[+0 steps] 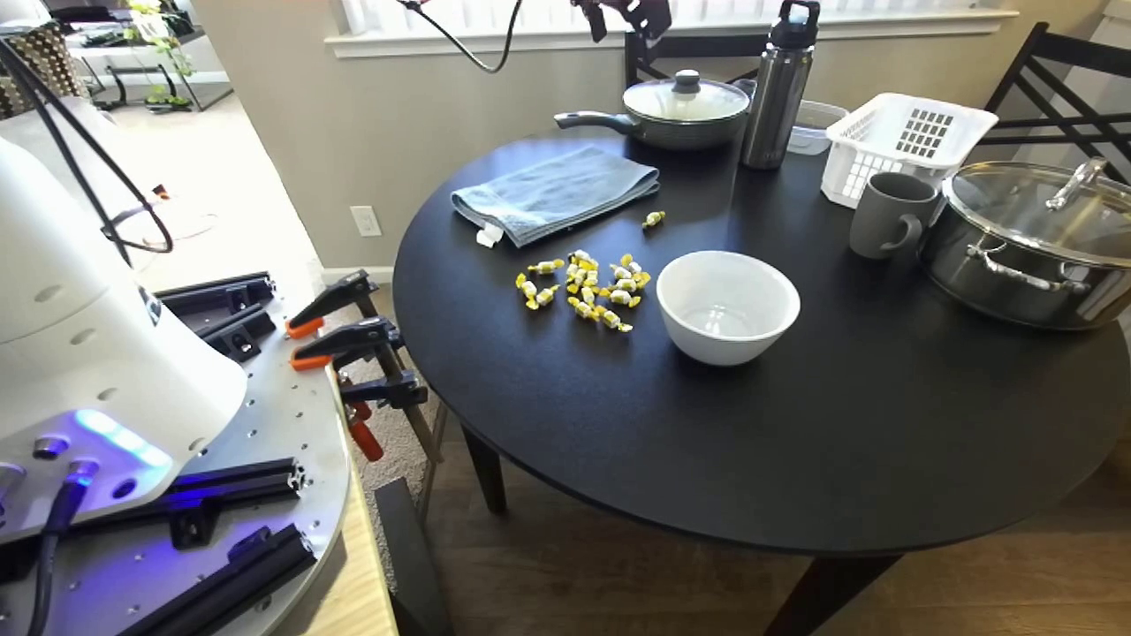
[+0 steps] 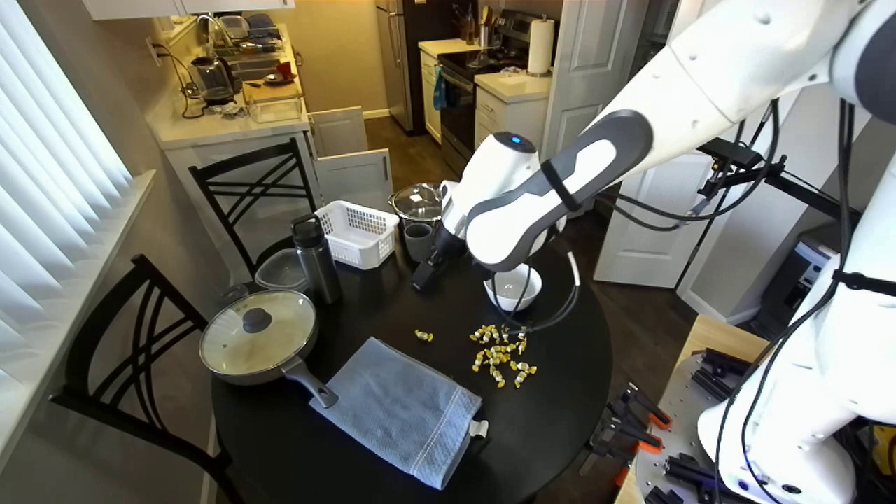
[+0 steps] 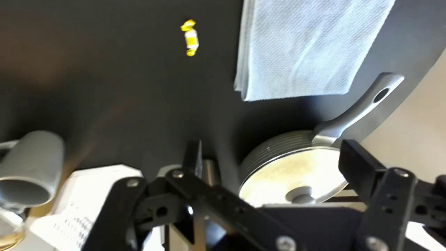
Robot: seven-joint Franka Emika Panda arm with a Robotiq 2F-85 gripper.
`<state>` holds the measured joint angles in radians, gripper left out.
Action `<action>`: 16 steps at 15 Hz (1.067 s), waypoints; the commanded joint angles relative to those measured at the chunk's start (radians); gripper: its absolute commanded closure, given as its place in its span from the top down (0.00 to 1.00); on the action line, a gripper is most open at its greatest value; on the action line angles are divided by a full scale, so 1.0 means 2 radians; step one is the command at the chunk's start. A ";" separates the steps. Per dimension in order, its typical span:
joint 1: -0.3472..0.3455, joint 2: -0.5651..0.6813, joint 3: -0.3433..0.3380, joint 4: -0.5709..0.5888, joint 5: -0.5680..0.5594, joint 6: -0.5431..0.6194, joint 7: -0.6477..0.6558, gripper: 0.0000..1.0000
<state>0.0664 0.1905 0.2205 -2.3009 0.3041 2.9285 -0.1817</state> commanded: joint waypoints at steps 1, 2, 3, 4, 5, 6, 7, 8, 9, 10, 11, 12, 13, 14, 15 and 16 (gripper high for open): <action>-0.108 0.111 0.122 0.086 0.083 -0.025 -0.133 1.00; -0.113 0.130 0.118 0.098 0.092 -0.039 -0.165 1.00; -0.113 0.141 0.108 0.105 0.060 -0.051 -0.149 1.00; -0.102 0.146 0.083 0.111 0.033 -0.065 -0.132 1.00; -0.080 0.151 0.046 0.116 -0.002 -0.076 -0.100 1.00; -0.069 0.157 0.022 0.123 -0.030 -0.085 -0.087 1.00; -0.052 0.160 -0.007 0.127 -0.064 -0.091 -0.068 1.00; -0.043 0.167 -0.024 0.135 -0.087 -0.096 -0.058 1.00; -0.028 0.171 -0.045 0.139 -0.113 -0.097 -0.041 1.00; -0.012 0.176 -0.064 0.145 -0.137 -0.097 -0.022 1.00; 0.003 0.182 -0.081 0.150 -0.159 -0.095 -0.003 1.00; 0.019 0.188 -0.096 0.157 -0.179 -0.094 0.017 1.00; 0.032 0.194 -0.107 0.164 -0.196 -0.095 0.033 1.00; 0.042 0.200 -0.115 0.169 -0.208 -0.096 0.047 1.00; 0.049 0.206 -0.119 0.175 -0.215 -0.096 0.058 1.00; 0.050 0.213 -0.118 0.180 -0.216 -0.099 0.062 1.00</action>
<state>0.1320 0.5791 0.0097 -1.9836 -0.0801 2.7565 -0.1200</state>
